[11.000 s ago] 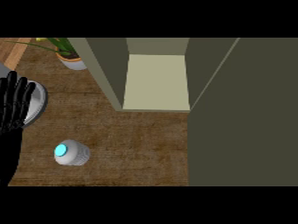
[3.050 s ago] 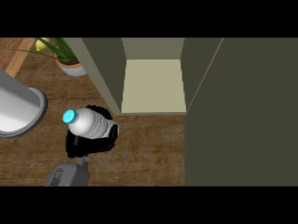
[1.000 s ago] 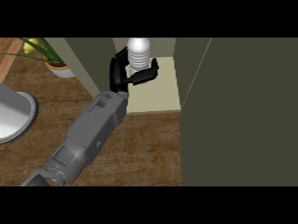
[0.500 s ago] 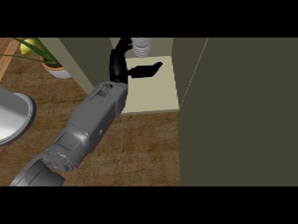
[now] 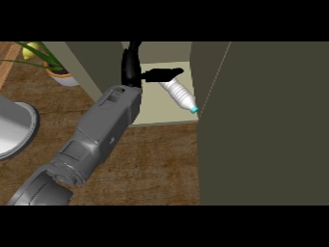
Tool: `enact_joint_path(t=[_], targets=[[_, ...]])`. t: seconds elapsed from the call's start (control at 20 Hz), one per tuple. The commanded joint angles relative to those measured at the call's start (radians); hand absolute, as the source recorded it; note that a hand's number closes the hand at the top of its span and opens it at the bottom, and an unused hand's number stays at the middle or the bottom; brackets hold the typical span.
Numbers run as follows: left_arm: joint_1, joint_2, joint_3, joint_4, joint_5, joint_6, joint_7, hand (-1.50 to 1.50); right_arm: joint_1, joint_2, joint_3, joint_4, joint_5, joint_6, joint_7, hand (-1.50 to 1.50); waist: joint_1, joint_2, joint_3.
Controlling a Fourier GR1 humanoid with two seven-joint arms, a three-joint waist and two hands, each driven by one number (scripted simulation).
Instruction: Pick up the bottled water, place it into the cabinet and close the cabinet
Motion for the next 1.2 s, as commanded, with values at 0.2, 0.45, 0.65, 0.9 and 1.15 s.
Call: enact_joint_path(t=[0.2,0.45,0.65,0.9,1.15], targets=[[0.011,-0.006,0.038,-0.025,0.023,-0.117,-0.134,-1.5,-0.004,-0.023,-0.028,-0.136,-0.047,-0.086,0.076,-1.5,0.017,-0.004,0.0],[0.04,-0.007,-0.028,-0.11,0.094,-0.087,-0.124,-1.5,-0.006,0.016,-0.02,-0.143,-0.017,-0.069,0.074,-1.5,0.009,-0.016,0.001],[0.107,-0.007,-0.094,-0.232,0.141,-0.075,-0.1,-1.5,-0.01,0.039,-0.003,-0.152,0.003,-0.091,0.097,-1.5,0.036,-0.025,0.001],[0.224,-0.007,-0.219,-0.396,0.234,-0.047,-0.075,-1.5,-0.021,-0.008,-0.084,-0.117,-0.066,-0.064,0.099,-1.5,0.037,-0.027,0.001],[0.404,-0.007,-0.345,-0.613,0.238,-0.007,-0.045,-1.5,-0.007,0.03,-0.054,-0.171,-0.026,-0.113,0.13,-1.5,0.065,-0.033,0.001]])
